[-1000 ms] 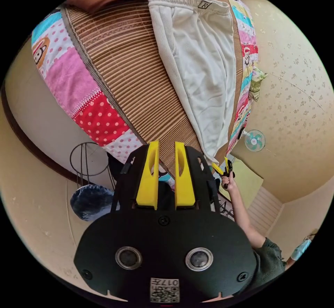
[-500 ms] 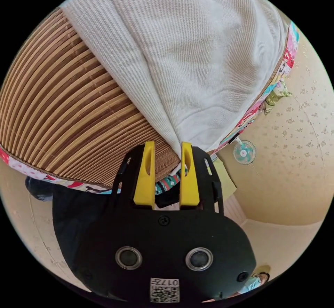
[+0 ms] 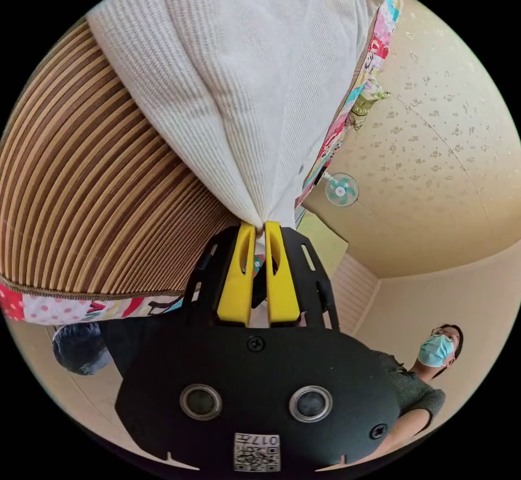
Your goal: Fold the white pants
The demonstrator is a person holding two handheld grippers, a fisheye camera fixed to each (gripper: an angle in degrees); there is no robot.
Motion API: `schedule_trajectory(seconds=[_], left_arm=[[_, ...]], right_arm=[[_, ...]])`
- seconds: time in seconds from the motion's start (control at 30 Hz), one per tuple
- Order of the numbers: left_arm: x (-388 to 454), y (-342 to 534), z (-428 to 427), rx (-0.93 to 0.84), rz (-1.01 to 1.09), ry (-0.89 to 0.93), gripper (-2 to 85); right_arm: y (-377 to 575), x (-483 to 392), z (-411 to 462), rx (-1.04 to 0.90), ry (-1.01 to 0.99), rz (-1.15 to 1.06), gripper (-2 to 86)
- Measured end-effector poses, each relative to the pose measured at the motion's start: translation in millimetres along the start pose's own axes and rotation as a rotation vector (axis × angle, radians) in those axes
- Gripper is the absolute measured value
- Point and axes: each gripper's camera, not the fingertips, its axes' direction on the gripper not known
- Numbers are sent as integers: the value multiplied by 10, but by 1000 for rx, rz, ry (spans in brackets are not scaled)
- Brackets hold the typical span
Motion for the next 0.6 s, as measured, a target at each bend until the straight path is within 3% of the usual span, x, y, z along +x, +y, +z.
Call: schedule_trajectory(seconds=[0.07,0.23,0.37,0.43,0.6], left_arm=[[-124,309,-333,32,-51,-32,36],[-293,636,-738,118,-137,-10,60],[-132,637,-1266,319,-134,-98,123],[-93,568,-1449,375,-138,-103,130],[81,345,-1841,497,-169,-163,143]], right_arm=[[426,372,-120,-8,-88,67,3],[1435,1795,-145,-78,15,707,22],[1768,2163,-345,171,-75,848,70],[1813,2293,-392,300,-126,890,144],[1592,2591,-289,263,-195,896,190]])
